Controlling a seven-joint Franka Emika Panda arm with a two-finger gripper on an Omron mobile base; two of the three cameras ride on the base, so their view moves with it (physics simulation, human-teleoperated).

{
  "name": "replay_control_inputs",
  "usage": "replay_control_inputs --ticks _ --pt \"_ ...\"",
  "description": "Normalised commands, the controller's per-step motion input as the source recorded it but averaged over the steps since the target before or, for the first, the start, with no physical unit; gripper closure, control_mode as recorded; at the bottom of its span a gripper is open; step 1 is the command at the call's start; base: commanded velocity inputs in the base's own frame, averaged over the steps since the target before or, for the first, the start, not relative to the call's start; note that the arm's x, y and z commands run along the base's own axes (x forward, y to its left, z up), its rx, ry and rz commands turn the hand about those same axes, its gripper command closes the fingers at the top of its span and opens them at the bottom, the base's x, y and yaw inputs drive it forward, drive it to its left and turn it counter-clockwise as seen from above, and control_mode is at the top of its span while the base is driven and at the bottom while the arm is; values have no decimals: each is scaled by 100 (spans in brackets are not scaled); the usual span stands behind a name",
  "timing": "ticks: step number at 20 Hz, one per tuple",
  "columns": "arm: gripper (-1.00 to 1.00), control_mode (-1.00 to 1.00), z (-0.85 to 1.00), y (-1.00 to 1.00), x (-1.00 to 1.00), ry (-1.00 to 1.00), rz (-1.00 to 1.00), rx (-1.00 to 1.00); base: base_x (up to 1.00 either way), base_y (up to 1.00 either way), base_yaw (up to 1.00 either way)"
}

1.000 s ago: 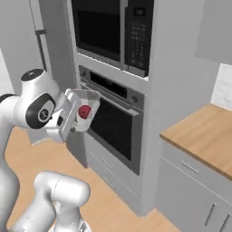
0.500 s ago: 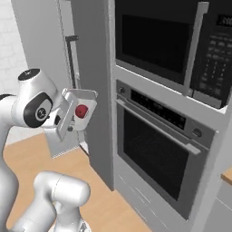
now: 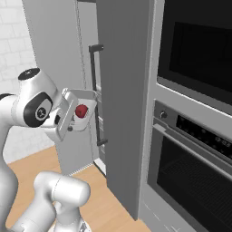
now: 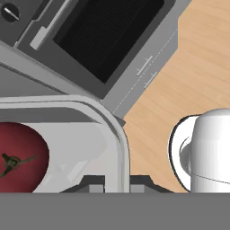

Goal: Take the meat container that has the chicken drumstick and place it on the second highest rack of the freezer. Then take the vegetable container that has the tomato and mushroom and place it on the highest rack of the freezer.

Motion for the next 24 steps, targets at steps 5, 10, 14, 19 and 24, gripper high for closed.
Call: replay_control_inputs --ticks 5,10,14,19,24 --pt "100 100 0 0 0 0 0 0 70 74 -10" --pt "100 100 0 0 0 0 0 0 58 53 -18" --pt "100 100 0 0 0 0 0 0 34 31 -30" --pt "100 100 0 0 0 0 0 0 35 25 -39" --pt "100 100 0 0 0 0 0 0 40 66 -35"
